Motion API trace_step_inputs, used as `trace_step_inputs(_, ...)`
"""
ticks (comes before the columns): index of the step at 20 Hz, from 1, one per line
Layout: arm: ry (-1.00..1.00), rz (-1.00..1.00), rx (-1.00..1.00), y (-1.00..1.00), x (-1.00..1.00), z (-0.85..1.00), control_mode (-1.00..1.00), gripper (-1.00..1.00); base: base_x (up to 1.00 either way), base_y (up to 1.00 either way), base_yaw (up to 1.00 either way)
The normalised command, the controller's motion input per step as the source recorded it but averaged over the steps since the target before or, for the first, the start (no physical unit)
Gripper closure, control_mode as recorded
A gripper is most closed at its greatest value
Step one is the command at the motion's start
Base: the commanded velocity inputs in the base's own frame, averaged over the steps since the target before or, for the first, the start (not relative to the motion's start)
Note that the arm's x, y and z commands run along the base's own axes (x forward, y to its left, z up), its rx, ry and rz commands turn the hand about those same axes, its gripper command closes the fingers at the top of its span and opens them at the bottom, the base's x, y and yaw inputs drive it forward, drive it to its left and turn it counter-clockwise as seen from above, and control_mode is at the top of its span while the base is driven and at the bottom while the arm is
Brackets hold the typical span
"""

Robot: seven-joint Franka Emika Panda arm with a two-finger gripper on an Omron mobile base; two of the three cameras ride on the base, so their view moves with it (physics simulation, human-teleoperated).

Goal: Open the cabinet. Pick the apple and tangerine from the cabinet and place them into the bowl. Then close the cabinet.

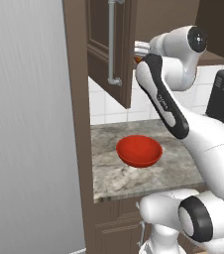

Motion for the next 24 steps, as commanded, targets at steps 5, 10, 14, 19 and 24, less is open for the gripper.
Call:
trace_step_inputs(5, 0.29, -0.02, 0.0, -0.08, -1.0, 0.29, -1.0, 1.0, 0.0, 0.0, 0.0)
trace_step_inputs(10, 0.46, -0.04, -0.04, -0.11, -0.58, 0.13, -1.0, 1.0, 0.0, 0.0, 0.0)
trace_step_inputs(14, 0.16, 0.0, -0.11, 0.0, 0.0, -0.47, -1.0, 1.0, 0.0, 0.0, 0.0)
trace_step_inputs(19, 0.26, 0.02, -0.22, 0.0, 0.0, -1.0, -1.0, 1.0, 0.0, 0.0, 0.0)
trace_step_inputs(24, 0.29, 0.04, -0.17, -0.05, -0.02, -1.0, -1.0, 1.0, 0.0, 0.0, 0.0)
